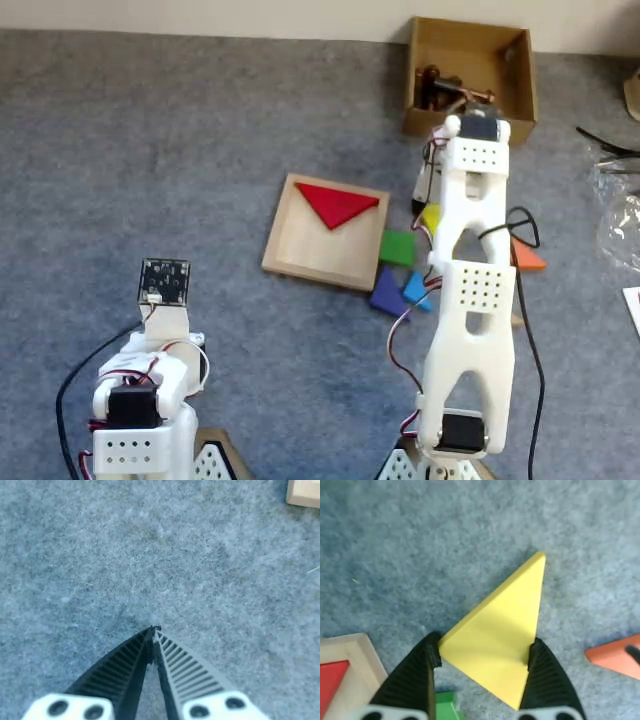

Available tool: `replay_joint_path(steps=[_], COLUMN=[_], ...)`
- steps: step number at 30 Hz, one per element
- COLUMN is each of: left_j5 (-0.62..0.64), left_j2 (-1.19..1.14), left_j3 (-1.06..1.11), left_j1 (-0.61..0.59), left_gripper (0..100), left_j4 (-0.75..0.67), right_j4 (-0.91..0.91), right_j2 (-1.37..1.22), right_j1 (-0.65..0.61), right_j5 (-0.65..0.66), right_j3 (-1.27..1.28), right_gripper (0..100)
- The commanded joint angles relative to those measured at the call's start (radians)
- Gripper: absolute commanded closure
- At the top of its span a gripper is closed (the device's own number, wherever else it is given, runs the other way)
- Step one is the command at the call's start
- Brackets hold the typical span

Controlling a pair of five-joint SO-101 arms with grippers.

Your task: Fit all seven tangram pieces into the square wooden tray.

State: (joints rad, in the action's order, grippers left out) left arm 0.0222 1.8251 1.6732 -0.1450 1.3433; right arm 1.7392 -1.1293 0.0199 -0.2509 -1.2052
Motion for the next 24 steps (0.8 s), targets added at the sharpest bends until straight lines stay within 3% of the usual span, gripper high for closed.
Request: replay_joint_path(steps=[1,24], left_j5=[-0.006,-0.006], left_j2=[0.005,0.005], left_j3=[0.022,0.022], left_j1=[-0.013,-0.013], left_gripper=[99,99], left_j4=[0.005,0.005], right_j4=[0.016,0.022], right_j2=[0.031,0.082], right_j1=[0.004,-0.001], right_j5=[-0.003,-0.003], right_j3=[-0.045,-0.048], right_gripper=[99.4,99.4])
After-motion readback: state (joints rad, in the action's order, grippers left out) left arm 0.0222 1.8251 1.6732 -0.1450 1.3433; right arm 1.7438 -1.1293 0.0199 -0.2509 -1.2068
